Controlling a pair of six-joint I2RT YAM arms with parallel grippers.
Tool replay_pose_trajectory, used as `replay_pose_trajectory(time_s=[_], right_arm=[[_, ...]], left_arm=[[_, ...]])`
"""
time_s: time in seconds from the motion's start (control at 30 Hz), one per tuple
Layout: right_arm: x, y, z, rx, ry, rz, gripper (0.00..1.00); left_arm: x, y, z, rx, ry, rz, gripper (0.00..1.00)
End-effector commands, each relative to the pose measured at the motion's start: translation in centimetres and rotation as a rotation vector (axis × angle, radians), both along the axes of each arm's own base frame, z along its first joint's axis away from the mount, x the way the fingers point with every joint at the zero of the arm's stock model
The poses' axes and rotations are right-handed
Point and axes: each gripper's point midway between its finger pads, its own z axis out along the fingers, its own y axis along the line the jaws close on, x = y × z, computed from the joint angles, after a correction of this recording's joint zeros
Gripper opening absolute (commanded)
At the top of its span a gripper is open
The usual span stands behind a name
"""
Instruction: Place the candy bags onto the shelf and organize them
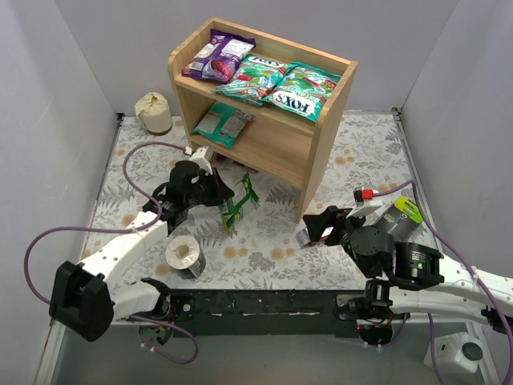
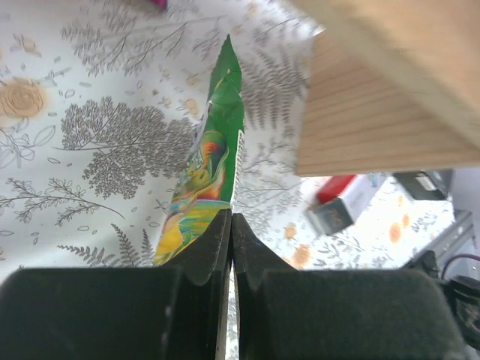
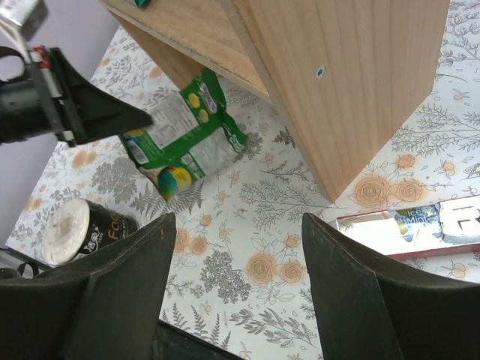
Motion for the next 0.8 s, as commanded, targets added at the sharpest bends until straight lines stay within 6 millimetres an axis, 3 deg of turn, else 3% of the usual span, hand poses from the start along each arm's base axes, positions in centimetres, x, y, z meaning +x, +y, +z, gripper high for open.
replay_pose_trajectory(time_s=[0.0,0.1,0.13,0.23,0.27,0.37,0.5,0.77], right_arm=[[0.2,-0.3,1.4,0.042,-0.021,-0.018,0.76],[0.2,-0.4,1.6,0.041,-0.026,-0.023,0.75],[0.3,-0.4,1.6,0.039,-0.026,-0.024,0.75],[0.3,-0.5,1.7,0.039,-0.028,-0.028,0.76],[0.3,-0.5,1.7,0.041,-0.029,-0.03,0.76],[0.4,-0.6,1.6,0.038,-0.03,-0.032,0.76],[0.4,-0.5,1.6,0.039,-0.029,-0.031,0.75],[0.3,-0.9,1.6,0.048,-0.029,-0.033,0.76]], left_arm=[[-1.9,0.2,5.5,-0.038,-0.085,-0.057,0.0],[-2.9,0.2,7.6,-0.054,-0.092,-0.082,0.0],[-2.9,0.1,9.5,-0.072,-0.129,-0.093,0.0],[-3.7,-0.2,11.9,-0.097,-0.156,-0.131,0.0],[-3.8,-0.4,13.8,-0.117,-0.189,-0.141,0.0],[-4.5,-0.8,16.7,-0.169,-0.225,-0.171,0.0],[-5.3,-1.1,19.4,-0.221,-0.261,-0.201,0.0],[-2.3,-1.5,23.0,-0.306,-0.308,-0.093,0.0]])
